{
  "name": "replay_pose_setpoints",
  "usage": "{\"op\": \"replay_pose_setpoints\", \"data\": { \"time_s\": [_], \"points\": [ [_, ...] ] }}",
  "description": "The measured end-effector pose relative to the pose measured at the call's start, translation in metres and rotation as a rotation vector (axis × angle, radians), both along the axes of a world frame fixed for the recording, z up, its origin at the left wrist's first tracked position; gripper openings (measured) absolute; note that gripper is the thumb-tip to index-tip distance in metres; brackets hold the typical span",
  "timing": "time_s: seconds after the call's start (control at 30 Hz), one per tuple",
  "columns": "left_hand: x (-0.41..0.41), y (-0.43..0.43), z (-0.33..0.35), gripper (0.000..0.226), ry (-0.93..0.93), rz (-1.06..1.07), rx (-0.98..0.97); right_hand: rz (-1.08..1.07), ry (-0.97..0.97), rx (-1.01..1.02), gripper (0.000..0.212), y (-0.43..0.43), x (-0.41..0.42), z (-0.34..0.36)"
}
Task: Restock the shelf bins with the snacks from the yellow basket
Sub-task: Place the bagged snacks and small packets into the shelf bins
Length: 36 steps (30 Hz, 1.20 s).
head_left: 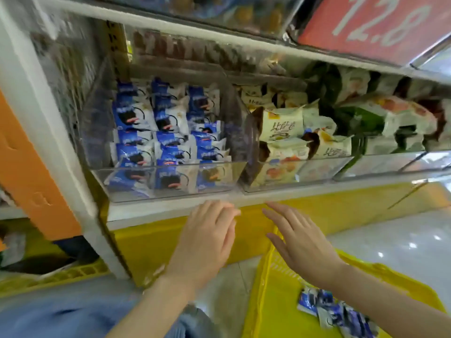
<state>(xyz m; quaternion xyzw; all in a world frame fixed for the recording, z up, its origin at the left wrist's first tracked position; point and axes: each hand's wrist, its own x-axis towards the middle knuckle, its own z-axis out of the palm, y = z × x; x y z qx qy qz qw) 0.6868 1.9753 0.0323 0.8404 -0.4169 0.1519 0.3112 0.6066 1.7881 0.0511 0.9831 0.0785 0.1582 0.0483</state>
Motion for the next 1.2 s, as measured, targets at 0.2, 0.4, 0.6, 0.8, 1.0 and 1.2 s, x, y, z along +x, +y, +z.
{"op": "replay_pose_setpoints", "data": {
  "time_s": [0.2, 0.4, 0.6, 0.8, 1.0, 1.2],
  "points": [
    [-0.027, -0.061, -0.081, 0.035, 0.439, -0.018, 0.265, -0.408, 0.313, 0.219, 0.045, -0.08, -0.076, -0.091],
    [-0.035, -0.118, -0.138, 0.046, 0.747, 0.032, 0.368, -0.793, 0.744, 0.249, 0.057, -0.159, -0.141, -0.204],
    [-0.031, -0.16, -0.164, 0.038, 0.925, 0.074, 0.239, -0.943, 0.802, 0.36, 0.057, -0.206, -0.159, -0.264],
    [-0.034, -0.166, -0.171, 0.012, 0.952, 0.107, 0.077, -0.946, 0.78, 0.378, 0.035, -0.235, -0.15, -0.29],
    [-0.035, -0.166, -0.171, 0.025, 0.908, 0.092, 0.042, -0.998, 0.664, 0.417, 0.043, -0.232, -0.155, -0.305],
    [-0.036, -0.165, -0.171, 0.021, 0.884, 0.094, 0.03, -1.19, 0.652, 0.553, 0.036, -0.23, -0.165, -0.306]
  ]
}}
